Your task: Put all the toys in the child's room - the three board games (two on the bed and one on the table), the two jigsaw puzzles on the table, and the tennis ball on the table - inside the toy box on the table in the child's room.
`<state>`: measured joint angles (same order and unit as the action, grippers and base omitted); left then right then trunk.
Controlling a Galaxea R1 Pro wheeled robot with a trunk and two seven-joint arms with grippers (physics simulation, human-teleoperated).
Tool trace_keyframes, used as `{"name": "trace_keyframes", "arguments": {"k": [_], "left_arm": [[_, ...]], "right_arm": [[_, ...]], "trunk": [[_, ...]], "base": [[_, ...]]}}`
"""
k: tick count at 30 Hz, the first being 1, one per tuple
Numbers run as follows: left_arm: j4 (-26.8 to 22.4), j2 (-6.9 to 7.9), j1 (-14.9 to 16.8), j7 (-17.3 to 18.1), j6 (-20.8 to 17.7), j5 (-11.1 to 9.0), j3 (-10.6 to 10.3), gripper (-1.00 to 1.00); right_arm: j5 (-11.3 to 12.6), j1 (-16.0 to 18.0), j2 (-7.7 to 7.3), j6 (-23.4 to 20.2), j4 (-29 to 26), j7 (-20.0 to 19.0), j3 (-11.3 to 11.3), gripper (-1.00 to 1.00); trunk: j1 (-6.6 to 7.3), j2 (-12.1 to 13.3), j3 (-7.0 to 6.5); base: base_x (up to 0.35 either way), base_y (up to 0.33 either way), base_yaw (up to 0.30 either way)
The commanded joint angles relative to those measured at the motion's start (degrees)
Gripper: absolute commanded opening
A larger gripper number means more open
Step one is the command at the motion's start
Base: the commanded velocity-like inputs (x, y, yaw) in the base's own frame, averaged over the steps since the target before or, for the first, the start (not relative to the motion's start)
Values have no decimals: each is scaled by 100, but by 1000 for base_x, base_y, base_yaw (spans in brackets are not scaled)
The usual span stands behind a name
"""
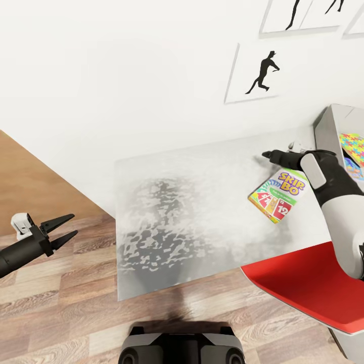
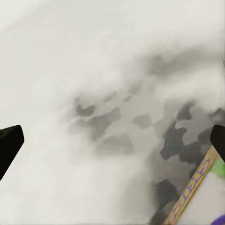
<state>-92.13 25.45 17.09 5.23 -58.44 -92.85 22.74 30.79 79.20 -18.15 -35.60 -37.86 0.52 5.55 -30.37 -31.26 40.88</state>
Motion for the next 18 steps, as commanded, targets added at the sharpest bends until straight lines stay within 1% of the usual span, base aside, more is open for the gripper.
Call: {"name": "trace_keyframes", "arguments": {"k": [1, 10, 16, 18], "left_arm": [[1, 0, 4, 55, -22, 57, 5, 100], [0, -5, 5, 63, -26, 57, 3, 100], [1, -28, 5, 64, -27, 57, -4, 100], [1, -30, 5, 65, -27, 57, -4, 100]], "right_arm": [[11, 4, -7, -17, -3, 5, 24, 100], [7, -6, -23, 67, 229, 4, 25, 100], [-58, -2, -11, 376, 655, 2, 42, 100], [-73, 0, -10, 417, 727, 2, 44, 100]], "trunk": [[-2, -7, 5], [-2, -7, 5], [-2, -7, 5], [-2, -7, 5]], "base": [[0, 0, 0], [0, 0, 0], [0, 0, 0], [0, 0, 0]]}}
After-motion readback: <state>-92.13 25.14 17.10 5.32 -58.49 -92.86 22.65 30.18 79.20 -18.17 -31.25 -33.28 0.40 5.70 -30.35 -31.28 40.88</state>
